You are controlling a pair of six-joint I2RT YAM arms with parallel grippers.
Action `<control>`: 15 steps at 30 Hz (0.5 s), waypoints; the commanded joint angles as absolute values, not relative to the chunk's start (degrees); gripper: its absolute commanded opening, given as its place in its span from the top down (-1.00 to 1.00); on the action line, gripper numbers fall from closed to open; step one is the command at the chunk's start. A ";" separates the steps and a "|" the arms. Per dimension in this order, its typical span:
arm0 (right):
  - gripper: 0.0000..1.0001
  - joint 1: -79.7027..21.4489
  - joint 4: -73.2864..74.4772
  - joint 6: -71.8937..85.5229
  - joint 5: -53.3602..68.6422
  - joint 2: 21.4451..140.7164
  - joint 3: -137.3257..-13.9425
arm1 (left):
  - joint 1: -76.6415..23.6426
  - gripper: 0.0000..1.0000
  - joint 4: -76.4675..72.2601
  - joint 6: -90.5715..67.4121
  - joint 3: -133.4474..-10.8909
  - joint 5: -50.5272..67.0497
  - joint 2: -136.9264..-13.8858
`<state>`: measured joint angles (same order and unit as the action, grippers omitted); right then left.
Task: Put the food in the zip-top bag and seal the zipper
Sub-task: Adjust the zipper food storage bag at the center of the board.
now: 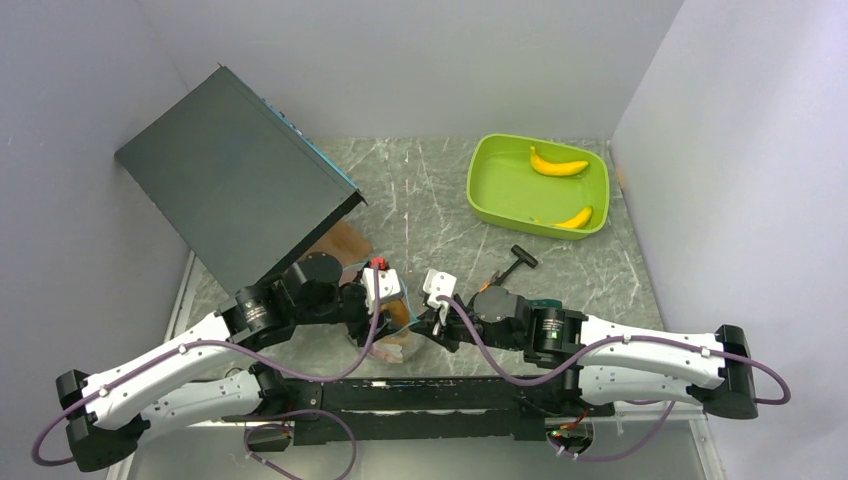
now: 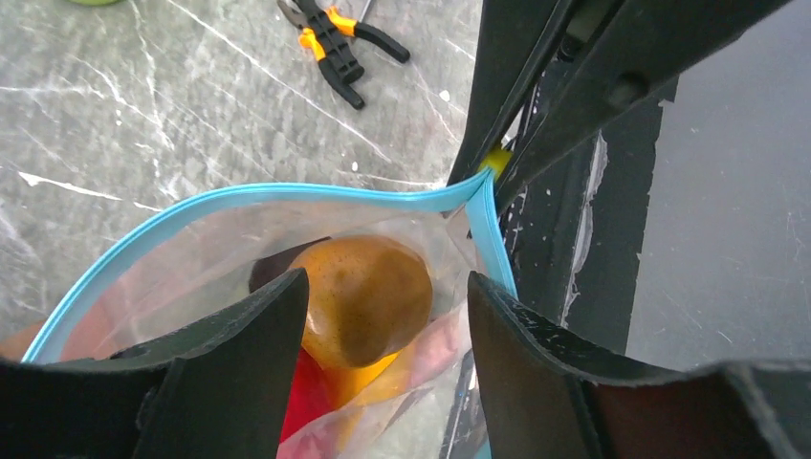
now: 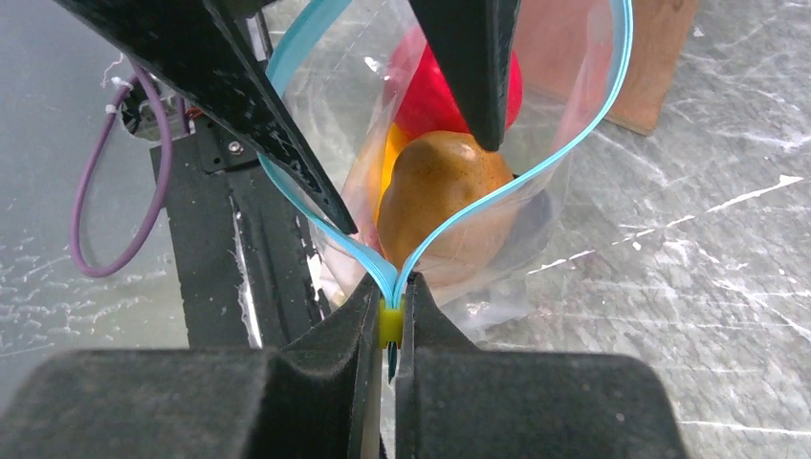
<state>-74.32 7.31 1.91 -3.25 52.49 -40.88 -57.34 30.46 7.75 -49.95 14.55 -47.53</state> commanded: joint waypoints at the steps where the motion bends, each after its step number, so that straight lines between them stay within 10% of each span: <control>1: 1.00 -74.21 5.68 1.54 -2.34 50.41 -43.24 | -57.48 -0.29 25.62 4.09 -47.21 17.92 -45.74; 15: 1.00 -74.20 6.05 1.14 -1.18 50.50 -43.12 | -57.48 -0.57 24.19 -3.74 -52.25 21.55 -43.62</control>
